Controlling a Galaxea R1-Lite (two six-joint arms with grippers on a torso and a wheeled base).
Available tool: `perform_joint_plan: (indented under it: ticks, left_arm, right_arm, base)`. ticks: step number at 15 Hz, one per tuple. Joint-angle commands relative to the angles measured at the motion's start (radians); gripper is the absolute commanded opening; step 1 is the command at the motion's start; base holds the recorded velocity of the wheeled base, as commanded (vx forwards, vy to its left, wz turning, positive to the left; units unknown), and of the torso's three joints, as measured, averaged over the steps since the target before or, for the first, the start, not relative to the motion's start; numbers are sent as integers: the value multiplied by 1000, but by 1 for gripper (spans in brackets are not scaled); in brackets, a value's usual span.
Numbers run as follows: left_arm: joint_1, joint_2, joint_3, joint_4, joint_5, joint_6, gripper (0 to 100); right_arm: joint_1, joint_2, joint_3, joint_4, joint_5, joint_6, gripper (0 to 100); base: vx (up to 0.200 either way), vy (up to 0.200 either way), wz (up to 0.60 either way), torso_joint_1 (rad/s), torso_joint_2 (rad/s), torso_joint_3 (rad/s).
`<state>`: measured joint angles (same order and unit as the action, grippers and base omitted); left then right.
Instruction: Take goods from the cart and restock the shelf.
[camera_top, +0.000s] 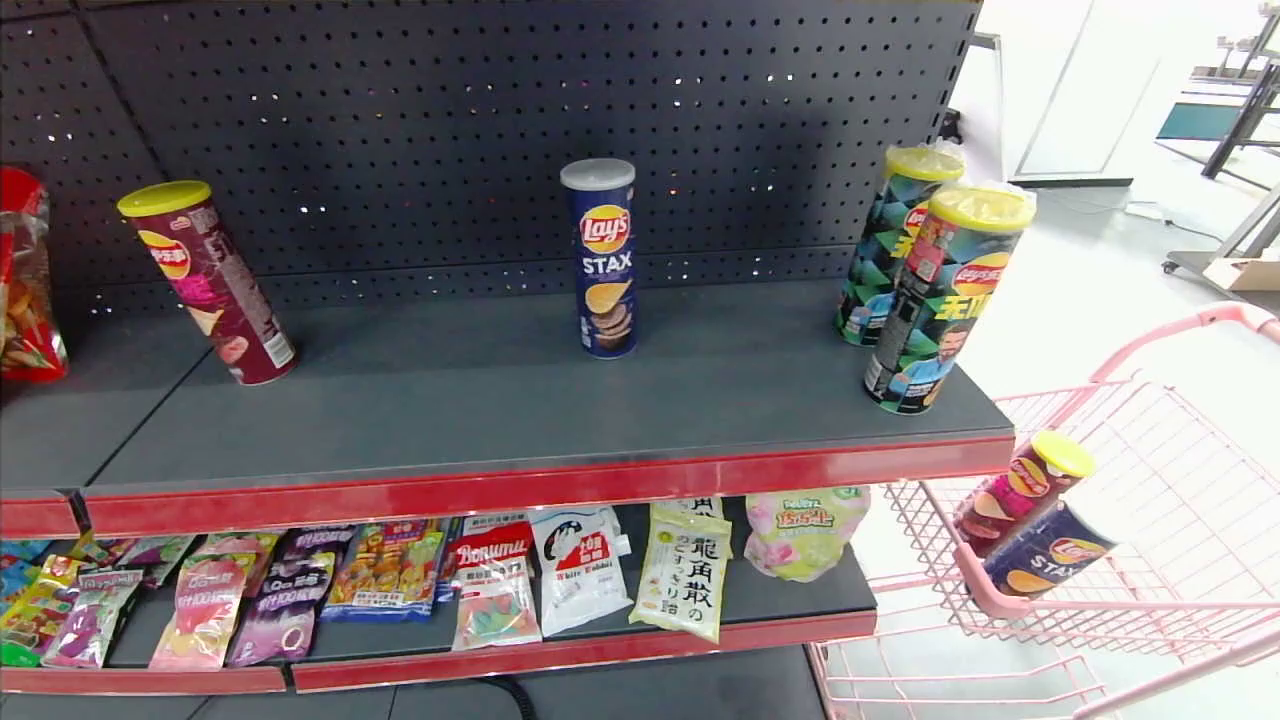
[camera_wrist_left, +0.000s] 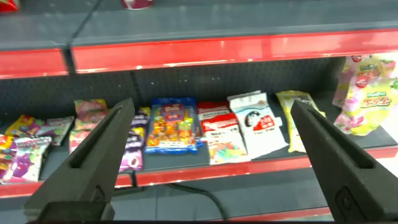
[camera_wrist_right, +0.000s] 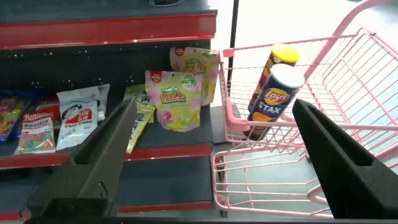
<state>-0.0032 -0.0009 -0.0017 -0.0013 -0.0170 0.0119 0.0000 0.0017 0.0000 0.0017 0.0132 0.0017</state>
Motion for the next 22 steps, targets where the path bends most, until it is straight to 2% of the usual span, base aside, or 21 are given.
perform_joint_plan:
  ticks: [1,5,7,16,22]
  left_arm:
    - [0,1,0,0,0,0,100]
    - [0,1,0,0,0,0,100]
    - [0,1,0,0,-1,0,100]
    - [0,1,0,1,-1,-7,100]
    - [0,1,0,1,-1,-7,100]
  right_arm:
    - [2,0,0,0,1,0,100]
    - [2,0,0,0,1,0,100]
    - [0,0,0,0,-1,-3,100]
    - [0,0,0,0,-6,0,100]
    - [0,0,0,0,-4,0,100]
  base:
    - [0,-200,0,12,-2,-2]
    - [0,-200,0,1,5,0]
    - [0,0,0,0,0,0]
    - [0,0,-600,3,4,2]
    - [0,0,0,0,0,0]
